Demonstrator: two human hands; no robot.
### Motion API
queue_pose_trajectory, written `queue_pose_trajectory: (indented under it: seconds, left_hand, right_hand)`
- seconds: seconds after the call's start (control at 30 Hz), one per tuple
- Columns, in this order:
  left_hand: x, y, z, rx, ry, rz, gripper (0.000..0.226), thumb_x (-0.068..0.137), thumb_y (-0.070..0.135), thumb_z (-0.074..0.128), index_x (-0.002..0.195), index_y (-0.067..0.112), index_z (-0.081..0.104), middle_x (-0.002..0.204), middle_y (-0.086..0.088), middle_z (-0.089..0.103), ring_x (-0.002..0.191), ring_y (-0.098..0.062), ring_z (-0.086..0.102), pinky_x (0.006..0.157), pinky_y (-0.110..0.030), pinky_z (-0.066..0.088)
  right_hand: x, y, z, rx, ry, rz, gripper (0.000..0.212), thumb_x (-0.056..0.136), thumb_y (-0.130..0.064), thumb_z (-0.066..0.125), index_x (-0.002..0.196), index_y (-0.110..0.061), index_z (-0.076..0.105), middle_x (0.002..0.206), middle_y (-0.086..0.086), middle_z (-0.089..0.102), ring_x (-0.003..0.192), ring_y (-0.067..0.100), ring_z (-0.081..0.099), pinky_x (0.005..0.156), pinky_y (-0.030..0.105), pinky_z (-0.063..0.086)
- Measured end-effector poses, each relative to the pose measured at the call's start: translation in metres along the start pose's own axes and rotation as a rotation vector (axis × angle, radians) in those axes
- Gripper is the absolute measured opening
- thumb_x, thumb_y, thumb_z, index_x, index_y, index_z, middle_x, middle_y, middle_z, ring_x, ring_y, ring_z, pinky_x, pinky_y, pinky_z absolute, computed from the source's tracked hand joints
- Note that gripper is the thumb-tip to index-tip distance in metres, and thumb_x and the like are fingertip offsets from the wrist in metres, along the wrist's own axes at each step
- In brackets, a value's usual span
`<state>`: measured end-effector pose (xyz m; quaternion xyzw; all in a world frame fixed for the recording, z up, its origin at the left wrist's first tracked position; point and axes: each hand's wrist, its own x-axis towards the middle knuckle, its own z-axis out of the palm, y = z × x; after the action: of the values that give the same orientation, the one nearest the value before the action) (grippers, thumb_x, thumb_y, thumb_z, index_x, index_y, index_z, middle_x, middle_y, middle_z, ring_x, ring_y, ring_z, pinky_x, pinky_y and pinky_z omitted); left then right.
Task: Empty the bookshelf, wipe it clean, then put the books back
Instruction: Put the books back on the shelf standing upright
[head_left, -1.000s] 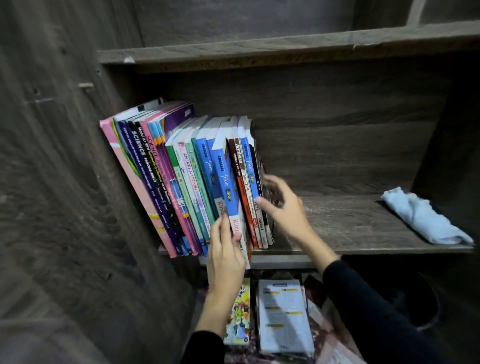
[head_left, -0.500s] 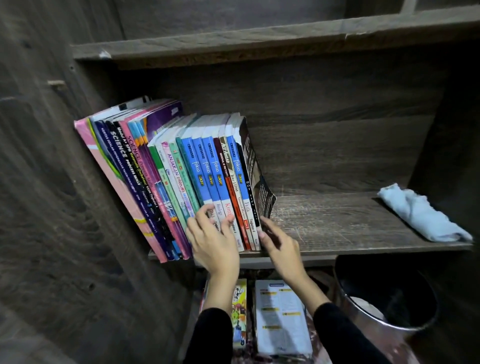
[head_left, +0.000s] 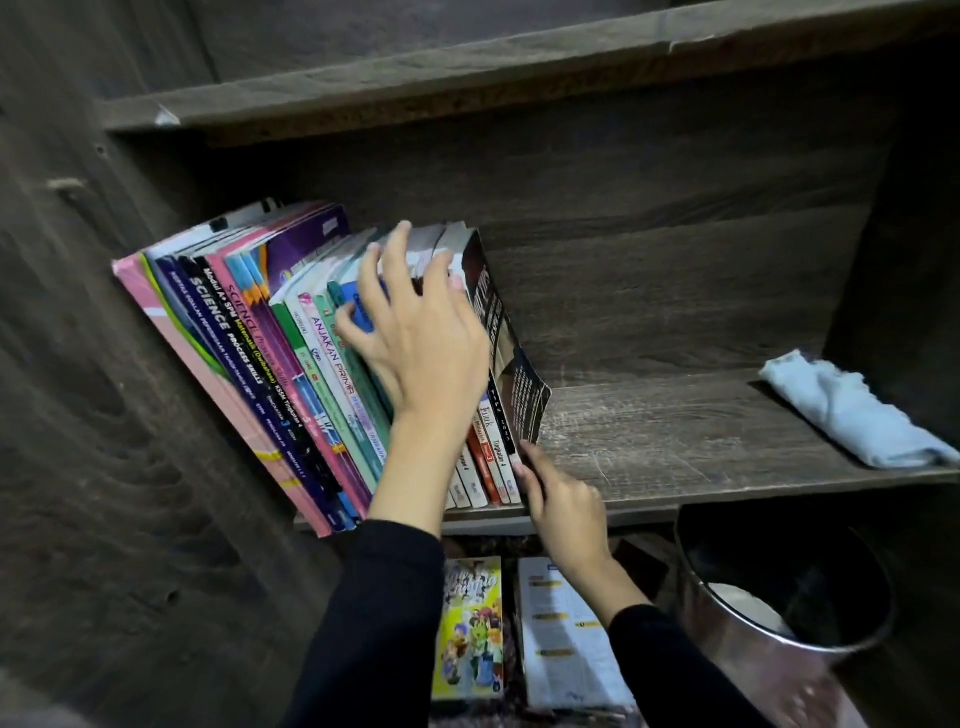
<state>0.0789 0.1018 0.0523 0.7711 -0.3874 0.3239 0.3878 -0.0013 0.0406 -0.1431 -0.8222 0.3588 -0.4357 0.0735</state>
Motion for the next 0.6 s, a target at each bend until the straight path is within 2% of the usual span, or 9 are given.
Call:
queue_pose_trajectory:
  seconds: [0.13,0.2,0.3,0.4,0.47,0.5,0.53,0.57,0.6]
  left_hand:
    - [-0.005,-0.003,0.001,0.019,-0.003,0.002,0.034,0.095,0.028,0.043,0.125,0.025,0.057,0.153,0.002,0.03,0.143,-0.022,0.018,0.108,-0.052,0.015]
    - [-0.008,-0.001,0.0,0.021,-0.003,-0.017,0.034,0.094,0.032,0.045,0.125,0.027,0.057,0.155,0.002,0.024,0.145,-0.025,0.012,0.109,-0.053,0.011]
    - [-0.019,0.002,-0.002,-0.043,0.042,-0.031,0.034,0.091,0.038,0.048,0.121,0.026,0.06,0.154,-0.003,0.027,0.144,-0.03,0.014,0.109,-0.053,0.011]
    - [-0.039,0.001,-0.001,-0.16,0.13,-0.011,0.039,0.088,0.038,0.056,0.124,0.022,0.056,0.152,-0.01,0.03,0.142,-0.034,0.016,0.111,-0.052,0.013]
    - [-0.057,0.003,-0.002,-0.344,0.096,-0.018,0.048,0.089,0.03,0.059,0.134,0.024,0.042,0.153,-0.012,0.026,0.141,-0.036,0.022,0.111,-0.055,0.027]
    - [-0.064,0.003,-0.002,-0.426,0.071,-0.016,0.054,0.09,0.022,0.059,0.137,0.026,0.033,0.151,-0.012,0.031,0.134,-0.037,0.037,0.104,-0.054,0.04]
    - [-0.068,0.003,-0.003,-0.473,0.055,-0.01,0.058,0.091,0.015,0.057,0.138,0.028,0.027,0.144,-0.012,0.043,0.118,-0.035,0.055,0.091,-0.051,0.051]
    - [-0.069,0.003,-0.004,-0.5,0.051,-0.012,0.06,0.092,0.009,0.056,0.138,0.031,0.024,0.132,-0.013,0.055,0.098,-0.031,0.064,0.078,-0.048,0.055]
    - [-0.069,0.002,-0.005,-0.53,0.058,-0.027,0.06,0.092,0.006,0.055,0.137,0.033,0.025,0.119,-0.011,0.062,0.084,-0.027,0.066,0.07,-0.045,0.056]
  right_hand:
    - [0.001,0.001,0.0,-0.044,0.072,-0.031,0.041,0.089,-0.039,0.044,0.11,-0.018,0.072,0.05,-0.004,0.063,0.035,0.01,0.054,0.033,0.017,0.033]
    - [0.001,0.003,0.0,-0.014,0.083,-0.041,0.043,0.089,-0.039,0.041,0.11,-0.017,0.072,0.051,-0.004,0.063,0.036,0.01,0.054,0.035,0.017,0.032]
    - [0.001,0.004,-0.001,0.022,0.087,-0.046,0.039,0.089,-0.038,0.046,0.11,-0.017,0.072,0.051,-0.004,0.063,0.037,0.01,0.055,0.036,0.018,0.032]
    - [0.002,0.004,-0.002,0.06,0.068,-0.036,0.032,0.084,-0.03,0.06,0.111,-0.017,0.071,0.052,-0.002,0.064,0.038,0.012,0.057,0.036,0.019,0.034]
    - [0.003,0.006,-0.002,0.068,0.051,-0.037,0.033,0.083,-0.027,0.062,0.113,-0.017,0.071,0.054,0.001,0.066,0.04,0.016,0.058,0.036,0.02,0.034]
    - [0.003,0.006,-0.002,0.064,0.047,-0.036,0.033,0.083,-0.027,0.062,0.113,-0.017,0.07,0.055,0.002,0.067,0.041,0.018,0.059,0.036,0.02,0.034]
    - [0.002,0.006,-0.002,0.064,0.044,-0.03,0.032,0.084,-0.028,0.06,0.112,-0.017,0.071,0.057,0.002,0.067,0.042,0.019,0.06,0.036,0.02,0.034]
    - [0.002,0.006,-0.002,0.068,0.045,-0.021,0.032,0.087,-0.03,0.056,0.112,-0.017,0.071,0.058,0.002,0.068,0.043,0.02,0.061,0.037,0.021,0.035]
    - [0.002,0.005,-0.002,0.076,0.043,-0.008,0.035,0.089,-0.033,0.051,0.111,-0.017,0.071,0.06,0.003,0.069,0.044,0.021,0.061,0.037,0.021,0.036]
